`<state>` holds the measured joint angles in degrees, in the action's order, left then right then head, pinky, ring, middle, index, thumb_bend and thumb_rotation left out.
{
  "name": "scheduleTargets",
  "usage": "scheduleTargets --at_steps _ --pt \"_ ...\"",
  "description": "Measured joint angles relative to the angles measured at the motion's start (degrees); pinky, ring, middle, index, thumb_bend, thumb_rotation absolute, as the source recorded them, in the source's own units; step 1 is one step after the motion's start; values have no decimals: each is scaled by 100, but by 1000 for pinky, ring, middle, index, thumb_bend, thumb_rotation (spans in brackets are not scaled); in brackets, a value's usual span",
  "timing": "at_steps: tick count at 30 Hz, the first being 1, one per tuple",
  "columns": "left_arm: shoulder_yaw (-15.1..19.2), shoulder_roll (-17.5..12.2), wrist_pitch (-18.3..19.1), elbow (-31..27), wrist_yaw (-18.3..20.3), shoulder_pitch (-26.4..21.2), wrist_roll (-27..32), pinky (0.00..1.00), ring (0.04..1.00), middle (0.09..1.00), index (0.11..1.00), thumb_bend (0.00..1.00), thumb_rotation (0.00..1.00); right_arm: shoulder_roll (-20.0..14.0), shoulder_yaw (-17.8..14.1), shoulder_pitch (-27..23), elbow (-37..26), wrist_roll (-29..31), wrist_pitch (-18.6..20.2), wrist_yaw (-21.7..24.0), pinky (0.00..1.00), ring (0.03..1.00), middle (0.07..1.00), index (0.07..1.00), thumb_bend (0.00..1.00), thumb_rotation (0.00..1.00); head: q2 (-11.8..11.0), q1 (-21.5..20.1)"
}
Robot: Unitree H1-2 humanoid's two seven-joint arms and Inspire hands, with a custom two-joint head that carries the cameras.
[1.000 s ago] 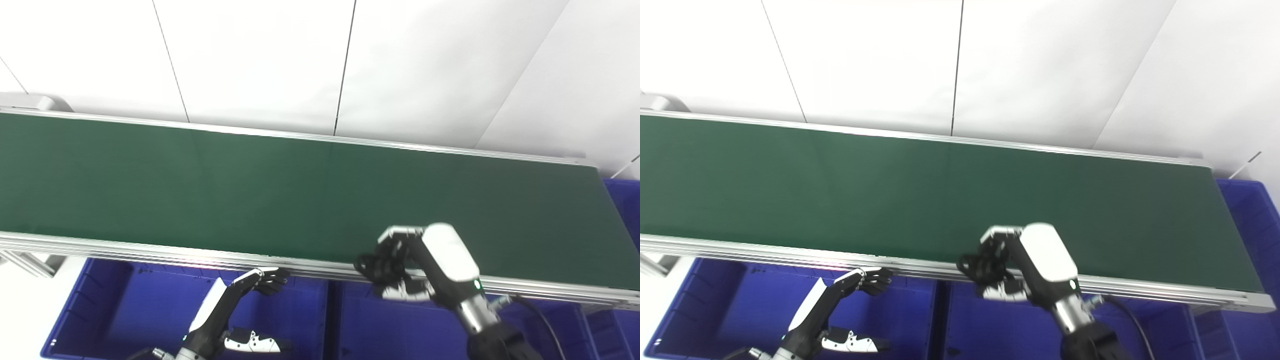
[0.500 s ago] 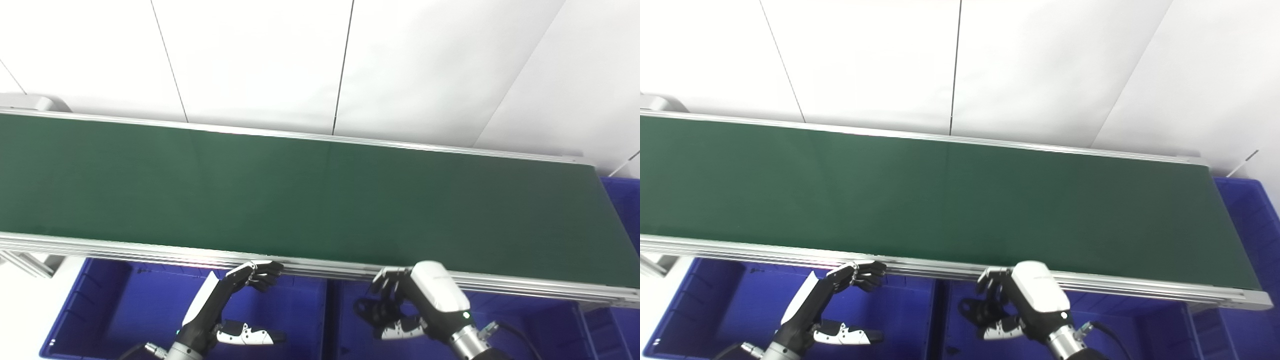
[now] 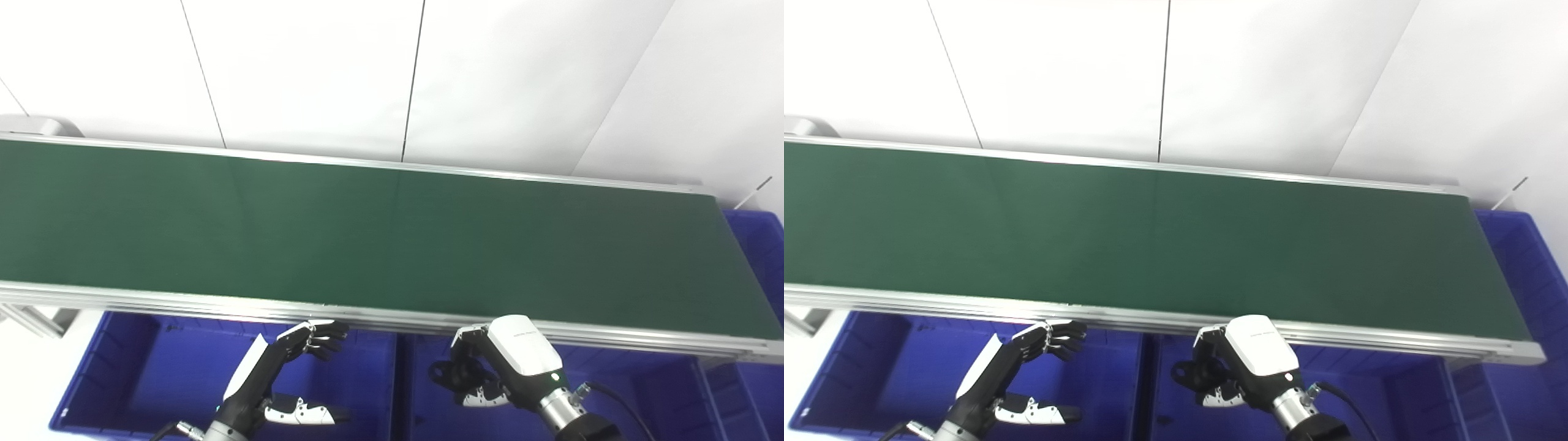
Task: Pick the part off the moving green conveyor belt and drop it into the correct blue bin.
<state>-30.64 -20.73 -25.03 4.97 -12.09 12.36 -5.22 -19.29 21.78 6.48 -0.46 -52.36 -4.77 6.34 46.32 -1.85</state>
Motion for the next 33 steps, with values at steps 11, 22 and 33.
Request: scheduleTargets --at_steps 11,22,33 --pt "164 167 0 3 179 65 -14 589 663 728 732 798 303 -16 -206 494 -526 512 199 206 850 887 866 800 718 359 -132 53" --pt "140 147 1 6 180 94 -73 608 672 737 733 787 270 510 -480 1500 -1081 2502 -540 -482 738 836 855 840 800 729 -308 62" --pt "164 146 1 57 193 110 -2 618 706 785 783 804 315 982 -444 1632 -401 4321 -1386 -308 780 856 919 928 852 744 -369 70"
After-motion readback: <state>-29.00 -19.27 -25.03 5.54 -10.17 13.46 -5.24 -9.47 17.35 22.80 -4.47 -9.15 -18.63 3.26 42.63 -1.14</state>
